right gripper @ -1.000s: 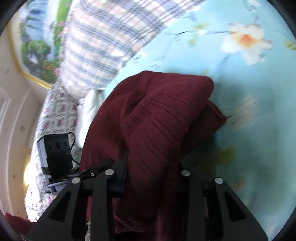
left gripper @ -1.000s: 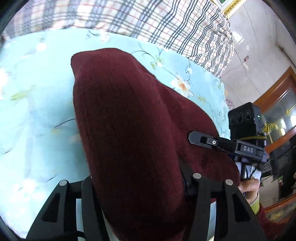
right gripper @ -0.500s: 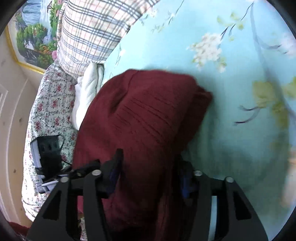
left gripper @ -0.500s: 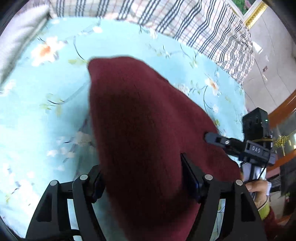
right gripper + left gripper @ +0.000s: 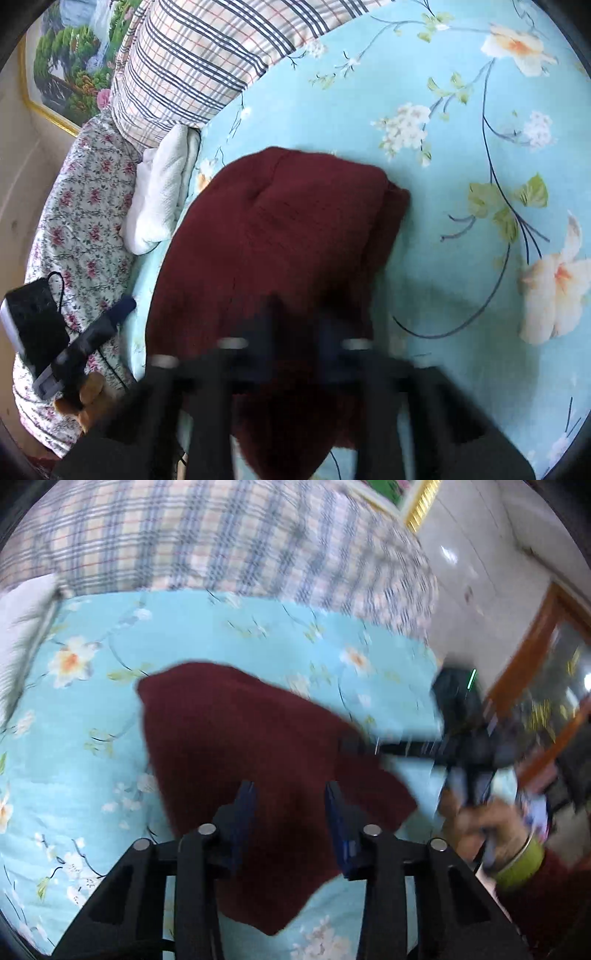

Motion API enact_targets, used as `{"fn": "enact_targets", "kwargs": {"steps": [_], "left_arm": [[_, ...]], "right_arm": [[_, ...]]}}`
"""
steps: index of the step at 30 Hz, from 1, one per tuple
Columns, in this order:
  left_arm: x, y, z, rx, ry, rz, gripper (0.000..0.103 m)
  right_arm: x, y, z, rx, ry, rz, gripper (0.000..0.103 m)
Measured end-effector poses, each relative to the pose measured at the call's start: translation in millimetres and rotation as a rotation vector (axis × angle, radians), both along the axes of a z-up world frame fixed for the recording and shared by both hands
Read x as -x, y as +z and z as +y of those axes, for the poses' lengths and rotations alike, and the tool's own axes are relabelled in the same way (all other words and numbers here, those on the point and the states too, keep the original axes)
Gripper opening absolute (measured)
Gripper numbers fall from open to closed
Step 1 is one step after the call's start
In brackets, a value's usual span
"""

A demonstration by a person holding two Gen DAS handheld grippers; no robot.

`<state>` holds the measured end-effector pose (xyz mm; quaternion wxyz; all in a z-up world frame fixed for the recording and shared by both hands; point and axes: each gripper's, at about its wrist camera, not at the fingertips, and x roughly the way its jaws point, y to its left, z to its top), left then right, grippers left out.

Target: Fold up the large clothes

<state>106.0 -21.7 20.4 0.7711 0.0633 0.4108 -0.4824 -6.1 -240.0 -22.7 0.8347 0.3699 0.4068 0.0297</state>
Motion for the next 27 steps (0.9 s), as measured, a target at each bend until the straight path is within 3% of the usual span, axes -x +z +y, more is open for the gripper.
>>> {"fn": "enact_targets", "kwargs": {"steps": [3, 5, 7, 10, 12, 13, 14, 15, 17, 21, 24, 27], "left_arm": [[8, -18, -10, -0.108, -0.036, -0.047, 0.036], [7, -35, -14, -0.128, -0.043, -0.026, 0.036], [8, -47, -18, -0.135, -0.043, -0.017, 0.036], [19, -41, -18, -0.135, -0.04, -0.043, 0.036], [24, -30, -5, -0.099, -0.019, -0.037, 0.038], [28, -23, 7, -0.089, 0.008, -0.05, 0.04], [34, -17, 22, -0.083, 0.045, -0.078, 0.048], [38, -12, 35, -0.077, 0.074, -0.098, 0.061], [48, -10, 65, -0.08, 0.157, -0.134, 0.069], [61, -30, 88, -0.12, 0.237, -0.105, 0.069], [68, -51, 68, -0.187, 0.26, -0.144, 0.069], [68, -65, 49, -0.231, 0.304, -0.184, 0.068]], "right_arm": [[8, 33, 3, 0.048, 0.005, -0.109, 0.008], [12, 46, 2, 0.109, -0.003, -0.12, 0.008], [8, 28, -2, 0.127, -0.015, -0.037, 0.007], [-1, -17, -3, 0.128, -0.014, 0.092, 0.008], [3, -29, -8, 0.091, -0.044, 0.092, 0.01], [9, -26, -11, 0.057, -0.066, 0.071, 0.015], [13, -18, -11, 0.064, -0.085, 0.062, 0.018], [17, -11, -10, 0.087, -0.1, 0.057, 0.018], [28, 15, -5, 0.153, -0.128, 0.015, 0.018], [41, 52, 21, 0.105, -0.09, -0.14, 0.018], [28, 35, 52, 0.017, -0.01, -0.144, 0.018], [18, 4, 71, 0.014, 0.013, -0.07, 0.018]]}}
